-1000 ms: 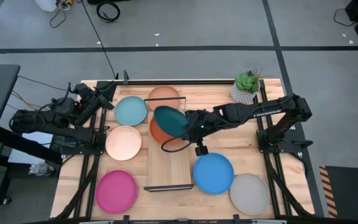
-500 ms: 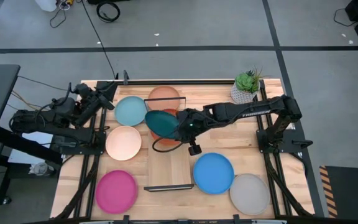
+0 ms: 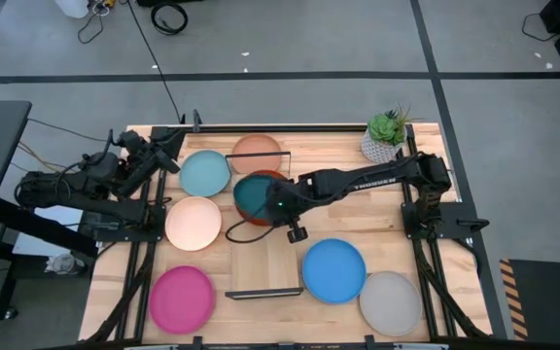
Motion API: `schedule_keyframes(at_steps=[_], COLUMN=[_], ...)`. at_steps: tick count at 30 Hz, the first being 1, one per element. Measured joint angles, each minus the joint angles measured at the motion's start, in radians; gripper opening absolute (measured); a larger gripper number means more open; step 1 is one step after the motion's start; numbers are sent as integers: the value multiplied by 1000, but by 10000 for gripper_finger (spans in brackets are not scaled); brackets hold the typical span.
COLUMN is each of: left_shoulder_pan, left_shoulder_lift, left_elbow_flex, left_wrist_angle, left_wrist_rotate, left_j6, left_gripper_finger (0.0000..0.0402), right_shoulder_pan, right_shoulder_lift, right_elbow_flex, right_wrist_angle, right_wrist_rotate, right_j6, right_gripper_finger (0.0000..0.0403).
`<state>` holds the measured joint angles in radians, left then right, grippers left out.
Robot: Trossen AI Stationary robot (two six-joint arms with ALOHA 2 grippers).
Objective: Place and stack plates onto a shelf
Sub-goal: Stack the dark green plate on top of the orange plate on the shelf, then put the light brown plate on the shelf
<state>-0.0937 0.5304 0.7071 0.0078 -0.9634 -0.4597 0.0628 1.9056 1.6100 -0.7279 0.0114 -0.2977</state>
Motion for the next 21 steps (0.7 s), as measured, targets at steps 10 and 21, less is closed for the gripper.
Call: schedule_keyframes(at_steps=[10, 21], left_shoulder_pan=[0, 0], left_shoulder_lift=[0, 0], left_elbow_flex=[0, 1], left_wrist_angle=[-14, -33], left_wrist_rotate=[0, 57], left_j6=[10, -4], left_gripper_finger=[125, 125], right_shoulder_pan=[0, -7], right_shoulder_lift=[5, -28], right_elbow_flex=[0, 80], right_wrist_angle=[-1, -108], right_wrist_rotate=[-12, 10], right_j6=[94, 148], right_gripper_finger=[80, 116])
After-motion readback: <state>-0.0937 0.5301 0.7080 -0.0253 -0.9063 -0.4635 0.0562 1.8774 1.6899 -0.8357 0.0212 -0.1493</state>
